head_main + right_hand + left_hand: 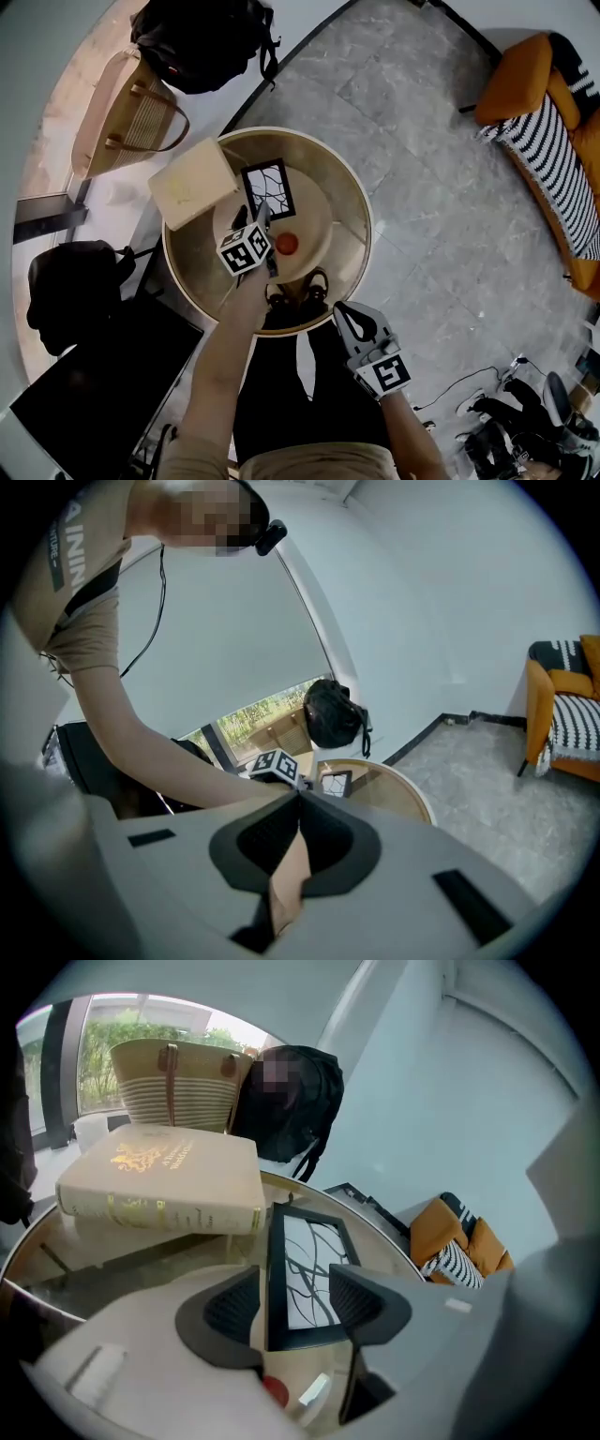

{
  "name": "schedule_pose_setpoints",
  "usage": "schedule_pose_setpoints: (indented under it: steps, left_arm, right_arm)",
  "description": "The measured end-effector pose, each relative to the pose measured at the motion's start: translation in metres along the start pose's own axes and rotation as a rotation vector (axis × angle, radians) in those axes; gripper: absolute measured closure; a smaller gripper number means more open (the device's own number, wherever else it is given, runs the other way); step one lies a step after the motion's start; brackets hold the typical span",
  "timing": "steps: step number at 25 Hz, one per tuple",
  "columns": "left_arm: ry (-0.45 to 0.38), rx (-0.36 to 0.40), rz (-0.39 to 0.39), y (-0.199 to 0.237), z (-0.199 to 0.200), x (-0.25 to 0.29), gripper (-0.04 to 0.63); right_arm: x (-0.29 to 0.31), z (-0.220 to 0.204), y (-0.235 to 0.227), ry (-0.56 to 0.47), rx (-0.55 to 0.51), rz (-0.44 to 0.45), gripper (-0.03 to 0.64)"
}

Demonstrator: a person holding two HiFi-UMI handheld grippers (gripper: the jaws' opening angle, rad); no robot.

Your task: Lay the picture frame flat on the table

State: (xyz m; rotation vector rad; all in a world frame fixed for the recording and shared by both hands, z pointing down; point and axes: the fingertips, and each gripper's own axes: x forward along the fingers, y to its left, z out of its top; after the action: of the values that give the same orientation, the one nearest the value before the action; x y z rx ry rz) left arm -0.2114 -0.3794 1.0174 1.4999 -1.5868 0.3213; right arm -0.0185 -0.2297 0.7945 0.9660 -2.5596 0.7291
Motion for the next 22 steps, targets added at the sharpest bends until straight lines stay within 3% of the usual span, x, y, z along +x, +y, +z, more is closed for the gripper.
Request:
schedule_pose_setpoints:
  steps: [4,7,11,15,22]
  left_arm:
    - [0.011,0.000,-0.029,-0.002,-0.004,-0.014,0.368]
    - [0.022,0.046,-0.065,-0.012,-0.003,-0.037,0.369]
    - [0.036,0.127,-0.173,-0.041,0.000,-0.082,0.371]
    - [0.036,0.147,-0.265,-0.067,0.007,-0.141,0.378]
    - [-0.064,0.229,-0.347,-0.101,0.052,-0.250,0.514]
  right_arm:
    - [-0.004,0.008,0.004,-0.029,-0.017,0.005,0.611]
    - [-0.010,0.024,0.007,-0.040,-0.037,-0.001,0.611]
    - [-0.020,0.052,0.015,-0.054,-0.101,0.004,0.611]
    - [-0.034,0.072,0.034,-0.052,-0.147,0.028,0.611]
    - [-0.055,0.106,0.064,-0.041,-0.201,0.040,0.611]
